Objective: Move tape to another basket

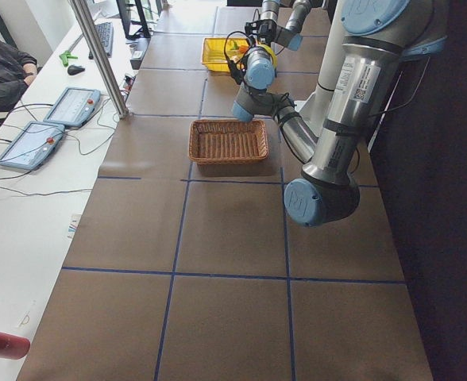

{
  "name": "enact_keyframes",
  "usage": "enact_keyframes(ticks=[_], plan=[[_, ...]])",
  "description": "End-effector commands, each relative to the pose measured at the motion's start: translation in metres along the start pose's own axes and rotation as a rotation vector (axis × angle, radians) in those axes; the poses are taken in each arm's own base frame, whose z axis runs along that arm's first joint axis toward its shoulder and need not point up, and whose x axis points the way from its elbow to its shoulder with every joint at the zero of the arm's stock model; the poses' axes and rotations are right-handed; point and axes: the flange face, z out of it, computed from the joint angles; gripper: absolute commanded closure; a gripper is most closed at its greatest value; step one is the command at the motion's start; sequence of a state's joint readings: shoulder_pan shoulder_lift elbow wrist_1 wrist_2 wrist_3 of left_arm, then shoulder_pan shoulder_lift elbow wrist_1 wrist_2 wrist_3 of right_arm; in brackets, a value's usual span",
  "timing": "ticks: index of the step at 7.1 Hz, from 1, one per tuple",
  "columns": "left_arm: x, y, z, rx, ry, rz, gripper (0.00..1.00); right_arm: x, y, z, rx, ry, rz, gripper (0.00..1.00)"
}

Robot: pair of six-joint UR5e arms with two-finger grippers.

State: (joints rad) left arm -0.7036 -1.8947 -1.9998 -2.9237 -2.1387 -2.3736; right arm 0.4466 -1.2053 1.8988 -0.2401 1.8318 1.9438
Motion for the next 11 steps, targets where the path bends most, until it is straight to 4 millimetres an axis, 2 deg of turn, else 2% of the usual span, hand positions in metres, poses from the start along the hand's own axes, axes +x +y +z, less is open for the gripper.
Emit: enact_keyframes(ticks=[1, 3, 5, 7, 8, 9, 10, 11], plan=[[0.001, -0.021, 0.029, 0.092, -0.213, 0.101, 1.0, -0.005, -0.069, -0.025, 0.093, 0.247, -0.176, 0.0], [-0.012, -0.046, 0.048, 0.174, -0.409, 0.192, 1.0, 0.004, -0.118, -0.037, 0.203, 0.503, -0.242, 0.0], [-0.03, -0.071, 0.057, 0.205, -0.564, 0.285, 1.0, 0.013, -0.161, -0.061, 0.246, 0.82, -0.313, 0.0], [-0.063, -0.115, 0.068, 0.222, -0.67, 0.337, 1.0, 0.012, -0.177, -0.087, 0.156, 1.084, -0.424, 0.0], [-0.085, -0.122, 0.083, 0.241, -0.707, 0.364, 1.0, 0.01, -0.192, -0.111, 0.127, 1.176, -0.439, 0.0], [-0.1, -0.14, 0.095, 0.262, -0.744, 0.396, 1.0, 0.005, -0.206, -0.132, 0.074, 1.227, -0.484, 0.0], [-0.112, -0.156, 0.097, 0.277, -0.781, 0.418, 1.0, -0.002, -0.221, -0.159, 0.04, 1.236, -0.489, 0.0], [-0.12, -0.163, 0.103, 0.274, -0.863, 0.455, 1.0, -0.012, -0.233, -0.187, 0.003, 1.229, -0.473, 0.0]])
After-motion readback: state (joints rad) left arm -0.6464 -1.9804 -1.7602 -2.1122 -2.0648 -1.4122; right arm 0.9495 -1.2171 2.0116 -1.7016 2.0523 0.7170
